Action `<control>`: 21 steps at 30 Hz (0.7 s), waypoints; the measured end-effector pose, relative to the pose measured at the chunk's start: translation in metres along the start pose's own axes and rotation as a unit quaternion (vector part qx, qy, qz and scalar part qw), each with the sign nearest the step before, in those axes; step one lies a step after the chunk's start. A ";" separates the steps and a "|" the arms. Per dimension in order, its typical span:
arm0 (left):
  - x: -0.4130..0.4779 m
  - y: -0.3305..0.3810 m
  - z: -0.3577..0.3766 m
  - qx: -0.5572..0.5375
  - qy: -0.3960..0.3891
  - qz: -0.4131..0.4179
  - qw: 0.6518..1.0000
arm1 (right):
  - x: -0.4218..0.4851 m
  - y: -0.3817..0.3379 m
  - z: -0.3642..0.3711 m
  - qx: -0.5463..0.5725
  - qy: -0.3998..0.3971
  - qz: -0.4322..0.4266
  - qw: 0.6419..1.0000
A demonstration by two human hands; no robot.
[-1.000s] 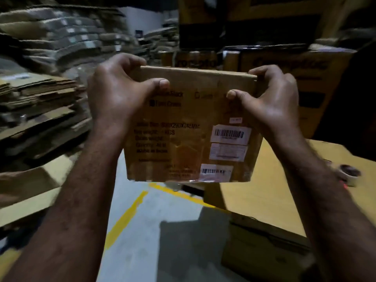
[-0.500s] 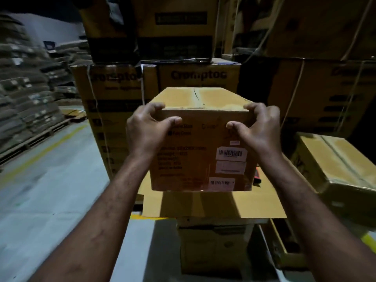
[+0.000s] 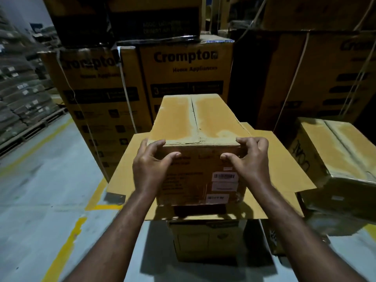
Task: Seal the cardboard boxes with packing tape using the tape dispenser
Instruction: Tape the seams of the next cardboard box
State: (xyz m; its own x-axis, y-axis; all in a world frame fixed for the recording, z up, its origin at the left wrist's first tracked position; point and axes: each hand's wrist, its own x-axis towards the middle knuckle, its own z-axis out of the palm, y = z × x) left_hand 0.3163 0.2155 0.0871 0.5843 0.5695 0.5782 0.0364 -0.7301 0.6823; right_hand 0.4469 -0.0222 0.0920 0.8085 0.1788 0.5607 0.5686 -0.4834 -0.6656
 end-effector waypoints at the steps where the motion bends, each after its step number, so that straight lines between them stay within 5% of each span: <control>1: -0.002 -0.001 0.005 0.010 -0.002 -0.003 1.000 | 0.001 0.005 0.001 -0.001 -0.005 0.000 1.000; 8: -0.005 -0.002 0.041 0.088 -0.005 -0.068 0.994 | 0.014 0.031 0.015 -0.060 -0.079 0.030 0.995; 14: 0.012 0.012 0.069 0.289 -0.084 -0.091 0.949 | 0.035 0.033 0.019 -0.206 -0.139 0.007 0.968; 21: 0.031 0.046 0.091 0.378 -0.193 -0.040 0.905 | 0.062 0.028 0.019 -0.203 -0.222 -0.010 0.954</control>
State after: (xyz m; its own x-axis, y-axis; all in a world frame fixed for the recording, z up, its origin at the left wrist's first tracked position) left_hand 0.4100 0.1649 0.0956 0.7901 0.5634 0.2417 0.5490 -0.8257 0.1301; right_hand 0.5153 -0.0080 0.0987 0.8341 0.4933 0.2468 0.5515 -0.7517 -0.3615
